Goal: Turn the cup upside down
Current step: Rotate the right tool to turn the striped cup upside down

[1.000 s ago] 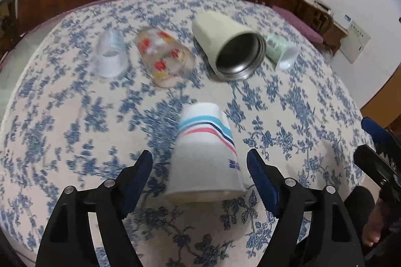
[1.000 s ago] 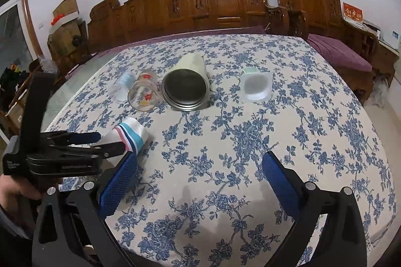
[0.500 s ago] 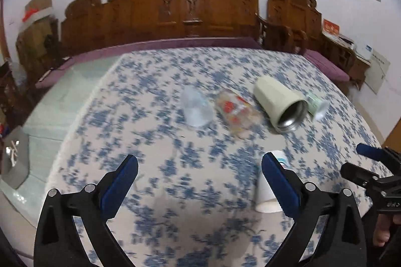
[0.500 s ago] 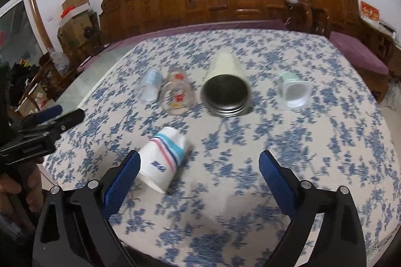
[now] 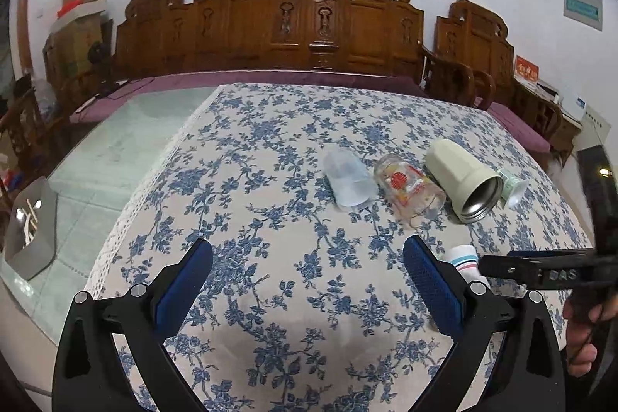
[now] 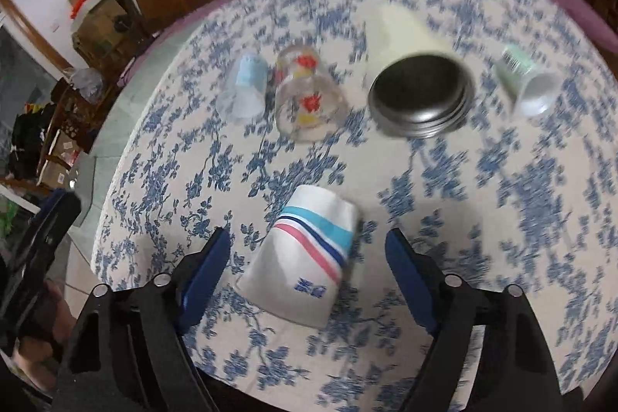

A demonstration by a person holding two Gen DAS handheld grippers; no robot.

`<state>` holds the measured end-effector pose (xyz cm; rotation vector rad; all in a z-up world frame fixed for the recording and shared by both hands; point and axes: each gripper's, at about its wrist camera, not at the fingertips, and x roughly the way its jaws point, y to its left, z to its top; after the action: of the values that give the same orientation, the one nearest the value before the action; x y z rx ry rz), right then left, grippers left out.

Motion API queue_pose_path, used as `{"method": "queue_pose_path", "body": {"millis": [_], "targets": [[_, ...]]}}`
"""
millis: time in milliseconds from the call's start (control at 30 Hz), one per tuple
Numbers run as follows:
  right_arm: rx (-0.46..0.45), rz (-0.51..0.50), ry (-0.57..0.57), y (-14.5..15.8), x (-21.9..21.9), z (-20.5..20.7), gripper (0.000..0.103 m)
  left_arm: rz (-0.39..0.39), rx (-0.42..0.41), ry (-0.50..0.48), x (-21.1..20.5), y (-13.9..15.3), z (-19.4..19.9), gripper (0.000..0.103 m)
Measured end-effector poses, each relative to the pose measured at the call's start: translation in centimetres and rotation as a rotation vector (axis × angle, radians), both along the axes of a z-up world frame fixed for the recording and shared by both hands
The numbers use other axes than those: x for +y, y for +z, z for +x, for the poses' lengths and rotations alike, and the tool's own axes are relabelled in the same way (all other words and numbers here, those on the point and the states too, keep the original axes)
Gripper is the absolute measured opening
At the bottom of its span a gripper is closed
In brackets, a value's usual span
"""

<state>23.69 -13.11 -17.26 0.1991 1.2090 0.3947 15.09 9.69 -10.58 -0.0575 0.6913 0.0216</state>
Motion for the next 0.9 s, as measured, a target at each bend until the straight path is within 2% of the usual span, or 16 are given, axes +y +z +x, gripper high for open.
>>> {"method": "queue_pose_path", "body": {"millis": [333,567,667,833,900], "targets": [[0.208,0.003,-0.009,-4.1,1.3,3.5,0.082,-0.025,0.006,0.011,0.9,-0.5,0.0,0.095],[0.244,0.032,-0.009,-5.0,0.7,4.3,0.065,-0.021,0.007,0.008,0.9,-0.6,0.1,0.095],[0.225,0.035,-0.001,-4.7,0.4,4.3,0.060,-0.017,0.008,0.004,0.8,-0.6,0.0,0.095],[0.078,0.056,0.015,-2.7,-0.7,3.6,0.058,-0.014,0.017,-0.004,0.5,-1.0,0.2,0.095],[-0.019,0.029,0.022,-1.7,-0.9,3.3,0.058,-0.011,0.021,-0.006,0.3,-1.2,0.2,0.095]]}}
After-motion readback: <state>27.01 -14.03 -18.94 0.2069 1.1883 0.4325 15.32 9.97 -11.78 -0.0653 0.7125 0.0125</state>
